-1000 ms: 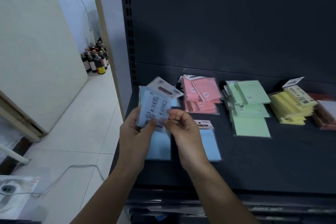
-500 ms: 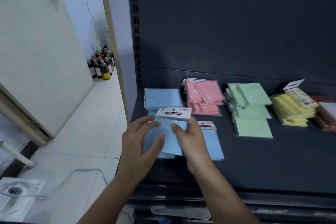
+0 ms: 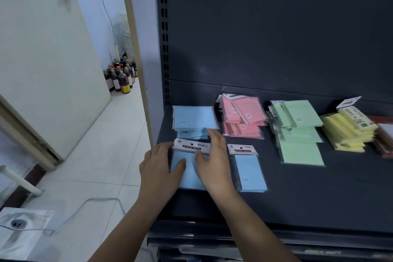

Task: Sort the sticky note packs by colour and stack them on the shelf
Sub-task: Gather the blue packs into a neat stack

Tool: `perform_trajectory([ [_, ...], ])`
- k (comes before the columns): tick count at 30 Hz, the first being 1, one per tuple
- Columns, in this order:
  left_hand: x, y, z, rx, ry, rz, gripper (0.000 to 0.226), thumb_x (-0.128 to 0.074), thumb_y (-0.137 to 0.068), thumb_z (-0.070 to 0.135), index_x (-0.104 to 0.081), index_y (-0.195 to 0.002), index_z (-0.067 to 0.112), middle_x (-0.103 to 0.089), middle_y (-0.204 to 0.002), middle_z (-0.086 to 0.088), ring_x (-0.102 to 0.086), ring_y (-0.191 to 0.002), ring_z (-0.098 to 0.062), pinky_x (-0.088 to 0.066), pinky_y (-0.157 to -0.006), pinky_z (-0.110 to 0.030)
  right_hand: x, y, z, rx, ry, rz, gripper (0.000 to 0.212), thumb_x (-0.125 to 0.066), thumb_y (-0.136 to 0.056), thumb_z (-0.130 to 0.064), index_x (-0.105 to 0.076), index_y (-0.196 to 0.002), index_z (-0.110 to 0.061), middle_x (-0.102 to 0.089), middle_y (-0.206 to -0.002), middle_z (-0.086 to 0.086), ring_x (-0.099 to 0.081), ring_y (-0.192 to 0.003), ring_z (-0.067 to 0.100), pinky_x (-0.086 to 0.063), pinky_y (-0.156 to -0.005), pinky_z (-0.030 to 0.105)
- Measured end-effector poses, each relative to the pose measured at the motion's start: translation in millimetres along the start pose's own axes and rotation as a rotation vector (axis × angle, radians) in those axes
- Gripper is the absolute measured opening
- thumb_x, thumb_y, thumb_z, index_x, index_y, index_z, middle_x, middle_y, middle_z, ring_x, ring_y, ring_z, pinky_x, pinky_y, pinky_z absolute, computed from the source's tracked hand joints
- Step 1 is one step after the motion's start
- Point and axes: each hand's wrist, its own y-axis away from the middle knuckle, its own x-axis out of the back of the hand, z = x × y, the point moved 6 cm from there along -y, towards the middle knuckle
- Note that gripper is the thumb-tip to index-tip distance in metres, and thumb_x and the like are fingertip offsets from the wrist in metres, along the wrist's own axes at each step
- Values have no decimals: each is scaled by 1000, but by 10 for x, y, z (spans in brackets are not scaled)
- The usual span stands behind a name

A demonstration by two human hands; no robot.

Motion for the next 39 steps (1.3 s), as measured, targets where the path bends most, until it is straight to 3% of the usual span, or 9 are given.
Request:
perform_trajectory([
  [7,-65,-384,119,24,321,-151,37,-51,-92,18,-47,-128,27,-61,-121,2,-56,-113,-21,-44,-97,-47,94,-304,61,-114,-147,44,56,-53,-89,-5,-34,-141,-13,-34,-146,2,-30,-136,14,-25,-114,31],
  [14,-11,-557,55,81,354,46,39,-55,-91,34,-56,-128,21,-66,-115,2,-63,-96,-12,-52,-82,-30,122,-403,228,-241,-445,129,37,-55,-86,-5,-55,-117,-25,-58,-119,-2,-57,-88,-7,-44,-73,8],
  [18,19,-574,81,27,255,157,44,-57,-88,40,-59,-125,16,-65,-116,-2,-59,-94,-10,-41,-74,-16,182,-392,135,-152,-233,124,37,-56,-89,-12,-57,-125,-19,-55,-125,-6,-51,-105,-4,-31,-83,-3],
  [21,44,-562,143,-14,237,183,42,-58,-89,38,-60,-124,16,-66,-111,1,-60,-91,-11,-43,-74,-16,204,-368,78,-84,-138,126,37,-56,-90,-15,-57,-127,-17,-53,-131,-4,-46,-121,4,-30,-100,10],
  [24,118,-508,210,-29,279,259,33,-58,-89,36,-66,-115,18,-60,-101,16,-57,-85,0,-37,-69,-2,297,-330,37,-58,-327,232,22,-58,-89,-6,-66,-109,-12,-62,-119,1,-57,-106,2,-43,-97,18],
  [27,194,-428,237,32,555,294,9,-64,-85,36,-71,-89,33,-69,-89,19,-66,-83,-4,-49,-70,-11,399,-264,87,-115,-632,346,14,-64,-84,-3,-68,-88,-16,-61,-91,4,-58,-75,3,-46,-74,11],
  [30,123,-393,240,194,938,183,13,-74,-75,32,-66,-71,23,-72,-82,-3,-69,-78,-23,-57,-64,-35,455,-206,154,-208,-870,350,15,-67,-82,-1,-60,-80,-15,-54,-77,3,-50,-75,16,-45,-76,28],
  [35,-69,-329,449,143,1099,-77,31,-63,-76,-6,-56,-84,22,-69,-85,9,-67,-75,-10,-53,-54,-22,652,-93,151,-185,-819,213,32,-53,-82,14,-57,-87,-18,-53,-76,-5,-51,-70,7,-45,-69,19],
  [39,-273,-154,669,3,986,-273,47,-56,-66,4,-61,-104,31,-66,-100,13,-62,-83,0,-50,-62,-14,900,33,221,-181,-800,112,27,-54,-86,5,-60,-98,-19,-63,-88,2,-61,-78,14,-51,-67,26],
])
